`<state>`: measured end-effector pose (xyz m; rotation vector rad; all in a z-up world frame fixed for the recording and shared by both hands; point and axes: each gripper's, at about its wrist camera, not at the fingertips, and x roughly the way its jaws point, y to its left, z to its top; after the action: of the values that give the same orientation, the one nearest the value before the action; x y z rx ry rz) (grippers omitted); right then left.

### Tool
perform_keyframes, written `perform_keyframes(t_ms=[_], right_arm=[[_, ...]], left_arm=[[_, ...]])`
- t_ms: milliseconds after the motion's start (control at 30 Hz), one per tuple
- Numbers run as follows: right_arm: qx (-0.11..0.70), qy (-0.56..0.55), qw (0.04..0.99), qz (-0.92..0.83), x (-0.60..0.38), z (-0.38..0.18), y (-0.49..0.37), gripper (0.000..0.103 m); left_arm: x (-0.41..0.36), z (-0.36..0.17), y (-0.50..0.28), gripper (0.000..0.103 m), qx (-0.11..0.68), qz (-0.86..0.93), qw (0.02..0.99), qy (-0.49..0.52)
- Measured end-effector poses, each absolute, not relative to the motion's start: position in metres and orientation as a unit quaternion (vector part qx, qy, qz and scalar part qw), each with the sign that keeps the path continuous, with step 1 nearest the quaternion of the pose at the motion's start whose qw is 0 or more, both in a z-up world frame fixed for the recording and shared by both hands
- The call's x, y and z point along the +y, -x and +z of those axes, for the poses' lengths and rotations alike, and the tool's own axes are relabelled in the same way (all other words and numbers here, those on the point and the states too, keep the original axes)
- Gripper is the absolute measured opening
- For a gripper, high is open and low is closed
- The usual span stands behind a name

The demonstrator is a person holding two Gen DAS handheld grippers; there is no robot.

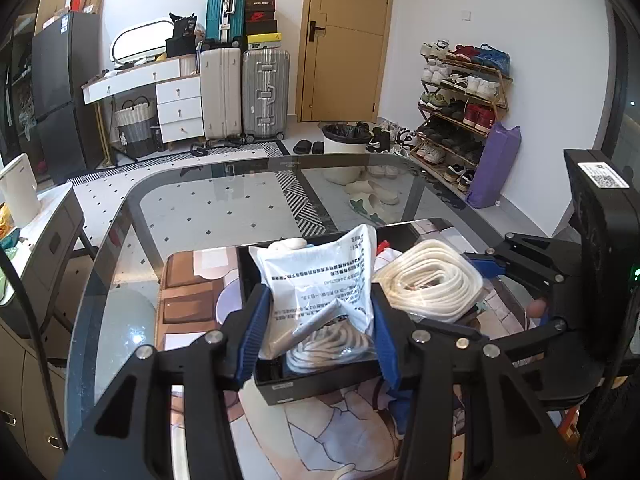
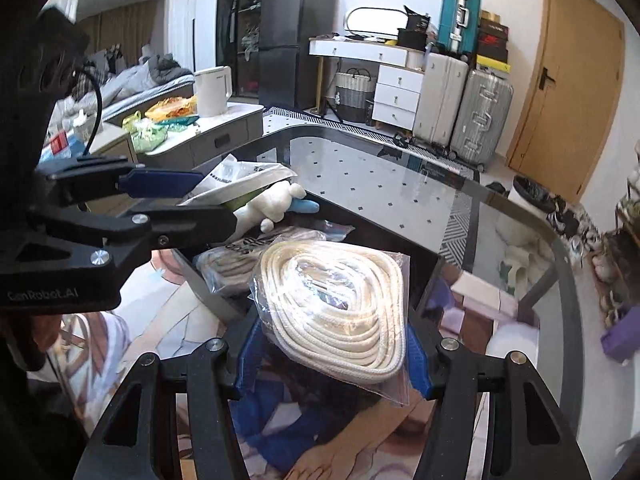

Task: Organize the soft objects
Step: 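Carry the white pouch and bagged rope over the black box with both tools, then open both tools to drop the pouch and rope into the box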

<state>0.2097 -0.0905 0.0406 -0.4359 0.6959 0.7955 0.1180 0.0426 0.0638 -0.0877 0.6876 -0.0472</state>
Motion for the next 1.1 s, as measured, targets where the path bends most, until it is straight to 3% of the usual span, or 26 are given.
perform_keyframes(t_ms=[567, 633, 700, 767, 967, 1100], right_arm=[[0.356, 0.238, 0.821, 0.377, -0.074, 0.025, -0.246, 0.060], [0.347, 0.239, 0.828, 0.369, -0.076, 0.027, -0.244, 0.068], [0.327, 0.235, 0.841, 0.362, -0.081, 0.032, -0.238, 0.090], [0.312, 0.229, 0.850, 0.357, -0.087, 0.037, -0.233, 0.098], [0.303, 0.227, 0.861, 0.341, -0.103, 0.043, -0.221, 0.099], [0.304, 0.209, 0.867, 0.335, -0.120, 0.045, -0.215, 0.100]], left_arm=[[0.046, 0.050, -0.131, 0.048, 0.355, -0.026, 0.934, 0.040], [0.045, 0.050, -0.131, 0.048, 0.357, -0.027, 0.933, 0.039], [0.044, 0.049, -0.131, 0.048, 0.357, -0.029, 0.933, 0.039], [0.043, 0.049, -0.132, 0.048, 0.358, -0.029, 0.933, 0.036], [0.041, 0.045, -0.136, 0.048, 0.361, -0.029, 0.931, 0.035], [0.035, 0.039, -0.137, 0.058, 0.361, -0.026, 0.932, 0.023]])
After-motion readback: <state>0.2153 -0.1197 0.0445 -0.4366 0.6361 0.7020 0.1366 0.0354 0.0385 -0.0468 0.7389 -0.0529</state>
